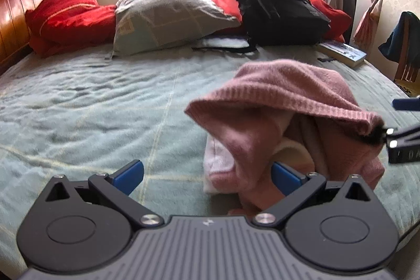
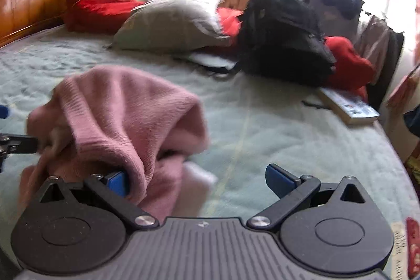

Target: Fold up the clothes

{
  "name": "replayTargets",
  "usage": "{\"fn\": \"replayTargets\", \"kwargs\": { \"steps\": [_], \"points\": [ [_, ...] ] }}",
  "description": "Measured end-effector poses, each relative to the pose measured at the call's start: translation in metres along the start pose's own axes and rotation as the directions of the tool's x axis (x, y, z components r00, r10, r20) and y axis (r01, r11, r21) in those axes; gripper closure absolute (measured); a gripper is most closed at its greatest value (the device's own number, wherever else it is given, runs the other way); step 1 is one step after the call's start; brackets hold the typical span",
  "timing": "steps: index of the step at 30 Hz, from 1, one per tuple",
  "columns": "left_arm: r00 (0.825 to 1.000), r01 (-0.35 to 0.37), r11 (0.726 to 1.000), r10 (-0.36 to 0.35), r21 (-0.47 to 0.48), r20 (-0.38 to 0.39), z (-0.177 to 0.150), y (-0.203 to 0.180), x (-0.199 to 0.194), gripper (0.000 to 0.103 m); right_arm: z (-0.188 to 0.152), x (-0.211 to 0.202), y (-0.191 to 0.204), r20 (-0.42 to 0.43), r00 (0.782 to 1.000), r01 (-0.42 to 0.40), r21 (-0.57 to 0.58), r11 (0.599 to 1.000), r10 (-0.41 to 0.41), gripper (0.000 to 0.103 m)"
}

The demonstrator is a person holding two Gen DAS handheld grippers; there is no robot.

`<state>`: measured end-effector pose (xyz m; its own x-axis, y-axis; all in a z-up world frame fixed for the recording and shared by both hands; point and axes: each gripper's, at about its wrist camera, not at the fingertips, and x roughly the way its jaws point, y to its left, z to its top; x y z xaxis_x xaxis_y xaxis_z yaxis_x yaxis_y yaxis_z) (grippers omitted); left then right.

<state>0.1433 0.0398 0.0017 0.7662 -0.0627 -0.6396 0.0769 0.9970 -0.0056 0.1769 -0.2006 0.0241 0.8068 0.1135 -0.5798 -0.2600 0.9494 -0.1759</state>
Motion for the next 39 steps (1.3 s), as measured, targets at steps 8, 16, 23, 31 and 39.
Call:
{"fn": "replayTargets", "kwargs": {
  "steps": [8,16,23,31,39],
  "points": [
    [0.999,-0.027,0.999,0.026,0.037,0.020,0.015,0.005,0.010,0.001,0.018,0.013,-0.029,0.021,0.996,0.090,0.013,0.996,-0.090,0.000],
    [0.996,-0.072,0.995,0.069,0.071,0.054,0.040,0.009,0.021,0.001,0.040,0.033,-0.051,0.023,0.992,0.122,0.031,0.992,-0.123,0.000],
    [0.997,-0.056,0.996,0.052,0.073,0.056,0.053,0.012,0.032,0.001,0.055,0.060,-0.071,-0.007,0.993,0.120,0.042,0.992,-0.120,0.000],
    [0.998,0.017,0.995,-0.023,0.102,0.058,0.065,0.006,0.038,0.001,0.078,0.109,-0.104,-0.081,0.991,0.117,0.098,0.988,-0.109,0.000],
    [0.998,-0.051,0.979,0.042,0.197,0.051,0.108,-0.009,0.094,0.001,0.096,0.153,-0.124,-0.129,0.974,0.197,0.081,0.977,-0.186,0.000]
  ]
}}
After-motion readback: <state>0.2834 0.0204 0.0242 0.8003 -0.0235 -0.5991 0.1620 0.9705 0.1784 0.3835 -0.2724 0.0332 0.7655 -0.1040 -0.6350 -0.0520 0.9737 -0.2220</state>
